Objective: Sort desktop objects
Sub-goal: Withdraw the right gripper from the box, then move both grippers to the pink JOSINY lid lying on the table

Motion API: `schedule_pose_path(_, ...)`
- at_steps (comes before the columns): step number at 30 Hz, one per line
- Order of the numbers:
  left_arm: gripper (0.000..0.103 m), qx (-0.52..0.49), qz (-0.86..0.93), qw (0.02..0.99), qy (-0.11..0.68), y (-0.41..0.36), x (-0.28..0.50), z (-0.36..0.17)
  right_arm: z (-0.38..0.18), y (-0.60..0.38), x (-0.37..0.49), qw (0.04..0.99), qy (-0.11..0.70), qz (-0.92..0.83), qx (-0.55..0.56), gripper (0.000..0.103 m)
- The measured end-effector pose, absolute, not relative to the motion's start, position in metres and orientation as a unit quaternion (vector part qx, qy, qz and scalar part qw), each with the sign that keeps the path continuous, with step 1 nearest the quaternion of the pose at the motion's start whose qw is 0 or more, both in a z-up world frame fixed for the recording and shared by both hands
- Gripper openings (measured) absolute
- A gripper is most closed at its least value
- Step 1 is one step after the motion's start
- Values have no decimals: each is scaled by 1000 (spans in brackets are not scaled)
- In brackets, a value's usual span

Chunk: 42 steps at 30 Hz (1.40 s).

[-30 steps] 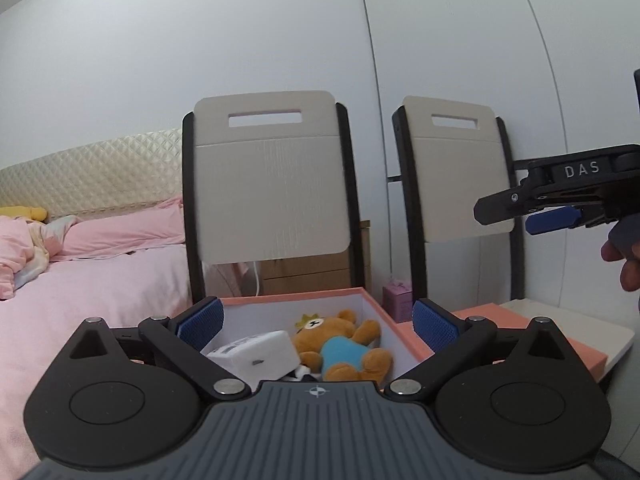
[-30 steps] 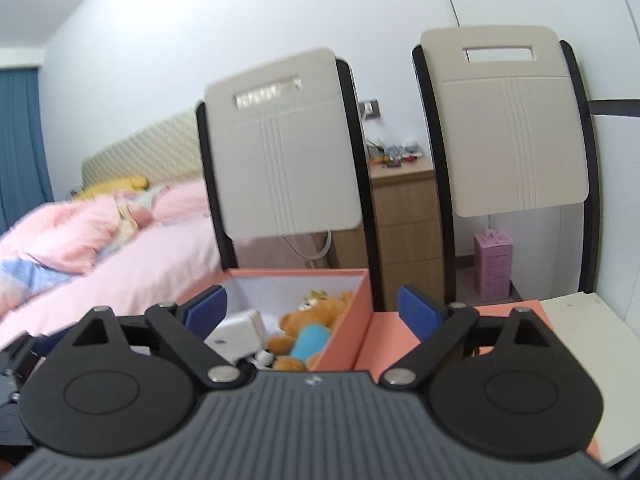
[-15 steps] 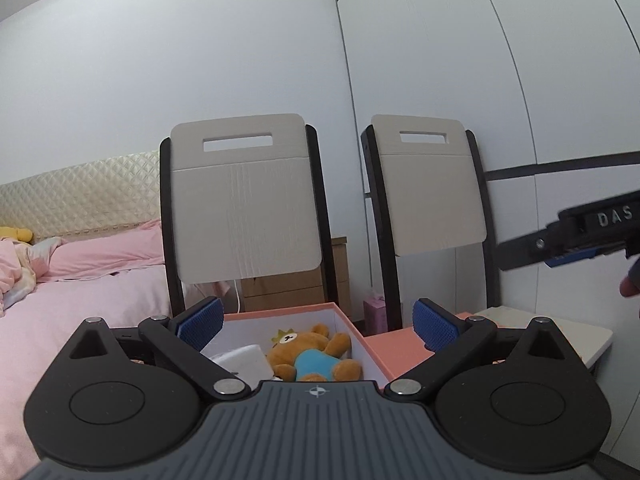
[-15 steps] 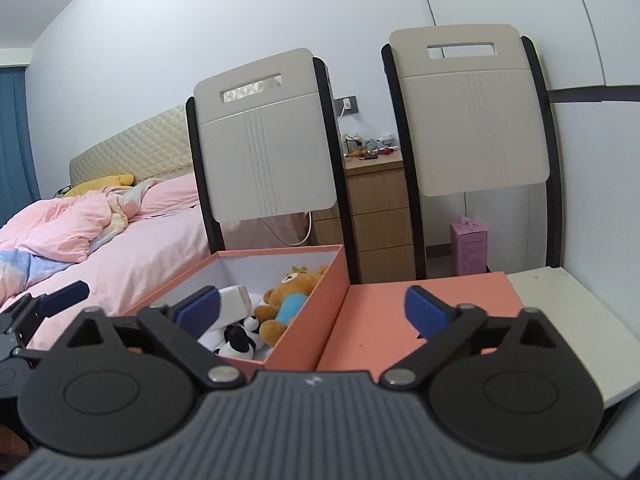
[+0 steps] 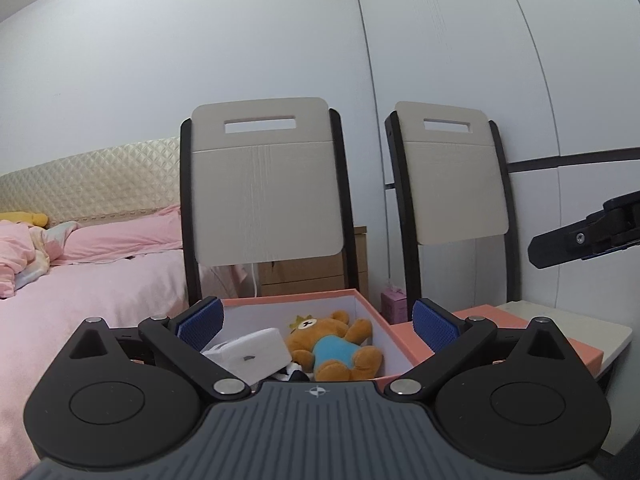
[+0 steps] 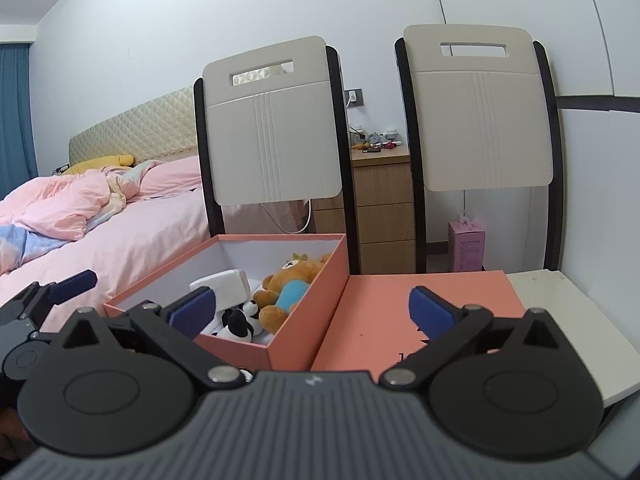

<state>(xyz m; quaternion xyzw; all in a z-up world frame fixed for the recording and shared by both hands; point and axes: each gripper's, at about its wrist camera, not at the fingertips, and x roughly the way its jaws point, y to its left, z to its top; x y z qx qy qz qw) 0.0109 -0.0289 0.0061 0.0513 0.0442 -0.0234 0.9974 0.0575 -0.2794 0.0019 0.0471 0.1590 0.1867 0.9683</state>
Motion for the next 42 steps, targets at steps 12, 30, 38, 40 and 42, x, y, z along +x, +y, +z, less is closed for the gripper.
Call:
schedule_pose_path(12, 102, 63, 4, 997, 44, -17, 26, -13, -25, -303, 95, 975, 131, 178, 36, 103)
schedule_pose_path(30, 102, 64, -80, 992, 72, -112, 50, -58, -76, -395, 164, 983, 107, 130, 71, 103)
schedule_pose_path(38, 102, -107, -22, 992, 70, -106, 57, -100, -95, -430, 151, 986, 118, 112, 47, 103)
schedule_pose_path(40, 102, -69, -9, 993, 91, -109, 61, -106, -102, -436, 149, 985, 128, 113, 38, 103)
schedule_pose_path(42, 102, 0, 8, 995, 100, -117, 62, -109, -109, -442, 150, 983, 140, 108, 41, 103)
